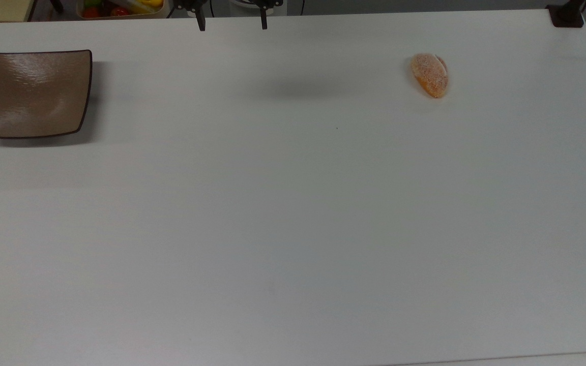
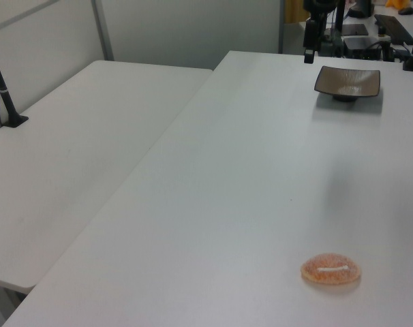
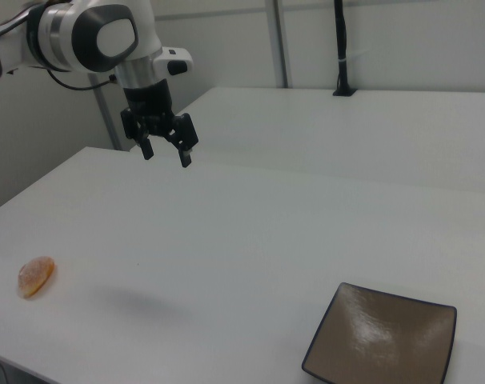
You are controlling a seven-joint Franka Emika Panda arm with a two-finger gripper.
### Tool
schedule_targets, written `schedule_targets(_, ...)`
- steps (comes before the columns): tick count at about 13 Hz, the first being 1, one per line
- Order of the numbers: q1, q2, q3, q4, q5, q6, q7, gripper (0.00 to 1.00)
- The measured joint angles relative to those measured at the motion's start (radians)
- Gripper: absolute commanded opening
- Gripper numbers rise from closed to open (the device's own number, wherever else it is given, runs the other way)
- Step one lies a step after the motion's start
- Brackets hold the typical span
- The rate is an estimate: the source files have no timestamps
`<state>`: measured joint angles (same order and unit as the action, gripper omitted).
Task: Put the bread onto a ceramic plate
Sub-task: 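Move the open gripper over to the orange bread roll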
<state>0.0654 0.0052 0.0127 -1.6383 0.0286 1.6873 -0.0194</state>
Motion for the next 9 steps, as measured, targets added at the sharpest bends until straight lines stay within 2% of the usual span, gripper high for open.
schedule_targets(7,0.003,0.001,0.004,-0.001,0.001,0.013,0.0,1.0)
schedule_targets(9,0.005,0.001,0.033,-0.007,0.001,0.013,0.0,1.0)
